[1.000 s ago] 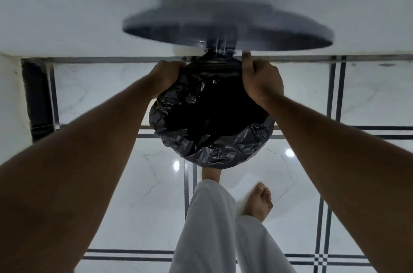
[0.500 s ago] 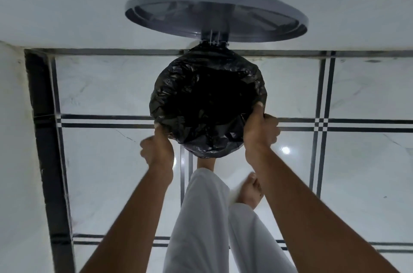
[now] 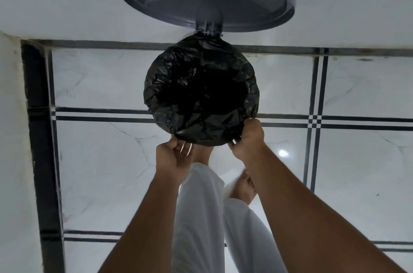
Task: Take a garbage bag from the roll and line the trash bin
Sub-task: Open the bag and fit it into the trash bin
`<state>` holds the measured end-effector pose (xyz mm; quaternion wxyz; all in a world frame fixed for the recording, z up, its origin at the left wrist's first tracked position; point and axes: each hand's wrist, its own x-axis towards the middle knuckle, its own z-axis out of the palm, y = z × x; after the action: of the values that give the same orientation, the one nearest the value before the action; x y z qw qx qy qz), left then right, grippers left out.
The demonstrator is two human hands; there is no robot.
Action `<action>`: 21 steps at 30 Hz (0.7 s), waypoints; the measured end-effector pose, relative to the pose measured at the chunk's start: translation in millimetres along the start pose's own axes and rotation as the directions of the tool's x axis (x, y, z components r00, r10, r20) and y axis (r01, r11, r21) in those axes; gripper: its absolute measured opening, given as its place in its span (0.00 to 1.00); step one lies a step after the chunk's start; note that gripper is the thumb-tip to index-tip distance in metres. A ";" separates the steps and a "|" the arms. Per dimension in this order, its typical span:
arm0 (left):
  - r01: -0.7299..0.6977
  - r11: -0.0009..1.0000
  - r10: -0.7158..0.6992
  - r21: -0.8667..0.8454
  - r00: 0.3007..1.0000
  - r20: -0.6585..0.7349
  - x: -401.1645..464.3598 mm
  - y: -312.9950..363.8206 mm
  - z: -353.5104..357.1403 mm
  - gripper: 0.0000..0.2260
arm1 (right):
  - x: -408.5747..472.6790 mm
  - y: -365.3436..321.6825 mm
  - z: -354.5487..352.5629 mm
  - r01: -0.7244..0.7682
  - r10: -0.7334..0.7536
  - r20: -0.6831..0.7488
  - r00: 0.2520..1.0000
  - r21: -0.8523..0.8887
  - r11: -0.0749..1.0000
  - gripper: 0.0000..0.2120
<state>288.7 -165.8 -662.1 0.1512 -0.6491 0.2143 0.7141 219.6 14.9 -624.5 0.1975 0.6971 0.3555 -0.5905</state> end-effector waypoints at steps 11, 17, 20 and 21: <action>0.019 0.932 0.067 0.361 0.973 -0.223 35.9 8.3 14.7 0.11 | 31.5 -9.8 -1.6 0.014 -0.015 -0.022 1.000 -0.070 0.997 0.18; -0.151 0.935 0.227 0.322 0.950 -0.213 11.2 20.3 8.9 0.15 | 12.4 -13.8 0.9 0.318 -0.340 -0.100 0.935 -0.189 0.929 0.11; -0.155 0.926 0.181 0.344 0.982 -0.044 5.8 21.2 8.0 0.14 | 17.2 -11.4 4.4 0.326 -0.353 -0.039 0.935 -0.298 0.897 0.12; -0.146 0.927 0.168 0.345 0.985 -0.033 8.1 22.0 9.1 0.16 | 20.7 -11.3 5.5 0.320 -0.343 -0.030 0.939 -0.292 0.901 0.13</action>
<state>269.0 -180.8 -667.0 0.1971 -0.6157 0.3905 0.6555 208.7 24.0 -644.1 0.1770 0.6142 0.5574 -0.5298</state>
